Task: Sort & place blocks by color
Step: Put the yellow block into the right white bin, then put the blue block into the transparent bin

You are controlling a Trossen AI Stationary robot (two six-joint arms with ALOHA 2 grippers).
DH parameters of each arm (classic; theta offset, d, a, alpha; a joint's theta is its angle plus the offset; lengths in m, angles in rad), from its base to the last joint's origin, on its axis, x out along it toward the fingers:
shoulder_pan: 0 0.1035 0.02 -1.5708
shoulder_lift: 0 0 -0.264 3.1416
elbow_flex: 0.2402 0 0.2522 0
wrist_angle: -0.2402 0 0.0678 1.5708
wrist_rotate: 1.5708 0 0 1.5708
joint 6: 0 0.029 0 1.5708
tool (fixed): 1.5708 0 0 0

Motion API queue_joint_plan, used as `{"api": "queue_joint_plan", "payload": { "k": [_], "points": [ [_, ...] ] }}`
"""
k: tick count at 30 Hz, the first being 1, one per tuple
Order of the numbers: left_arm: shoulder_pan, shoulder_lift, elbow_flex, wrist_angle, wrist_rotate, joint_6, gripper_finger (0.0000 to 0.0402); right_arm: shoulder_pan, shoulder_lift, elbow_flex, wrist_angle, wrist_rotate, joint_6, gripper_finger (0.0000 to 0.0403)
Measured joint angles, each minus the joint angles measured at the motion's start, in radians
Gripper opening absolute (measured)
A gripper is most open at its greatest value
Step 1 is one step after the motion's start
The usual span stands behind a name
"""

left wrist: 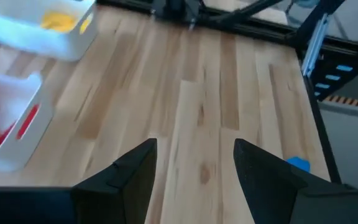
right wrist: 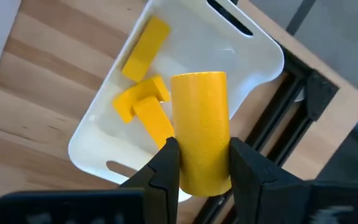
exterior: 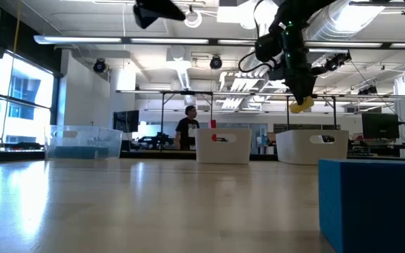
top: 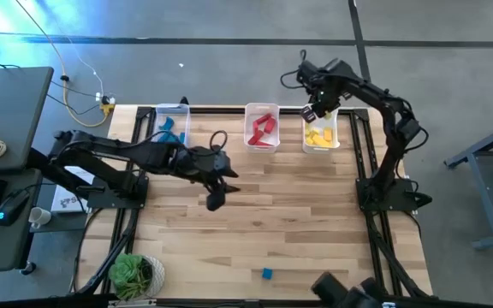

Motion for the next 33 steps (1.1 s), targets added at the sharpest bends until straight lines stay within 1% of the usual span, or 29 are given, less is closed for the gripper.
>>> {"api": "queue_joint_plan", "payload": {
  "k": [6, 11, 16, 19, 22, 26, 28, 31, 33],
  "points": [
    [-0.014, 0.109, 0.000, 0.110, 0.006, 0.042, 0.0200, -0.051, 0.022, 0.000, -0.001, -0.064, -0.002, 0.0081],
    [-0.015, 0.196, -0.001, 0.190, 0.005, 0.057, 0.0200, -0.055, 0.072, 0.000, 0.000, -0.056, -0.035, 0.0081],
    [-0.026, 0.271, -0.001, 0.256, 0.010, 0.058, 0.0200, -0.054, 0.104, 0.000, 0.004, -0.051, -0.034, 0.0086],
    [-0.034, 0.316, -0.001, 0.289, 0.048, 0.058, 0.0200, -0.052, 0.112, 0.000, 0.002, -0.051, -0.047, 0.0106],
    [-0.047, 0.355, -0.001, 0.314, 0.069, 0.058, 0.0200, -0.052, 0.118, 0.000, -0.001, -0.046, -0.060, 0.0138],
    [-0.068, 0.399, -0.001, 0.355, 0.081, 0.058, 0.0200, -0.051, 0.119, 0.000, -0.006, 0.008, -0.064, 0.0184],
    [-0.078, 0.414, -0.001, 0.382, 0.082, 0.057, 0.0200, -0.051, 0.119, 0.000, -0.013, 0.013, -0.057, 0.0203],
    [-0.088, 0.419, -0.001, 0.416, 0.081, 0.058, 0.0200, -0.051, 0.119, 0.000, -0.028, -0.001, -0.051, 0.0220],
    [-0.091, 0.419, -0.001, 0.436, 0.082, 0.065, 0.0200, -0.049, 0.119, 0.000, -0.048, -0.023, -0.032, 0.0222]
  ]
}}
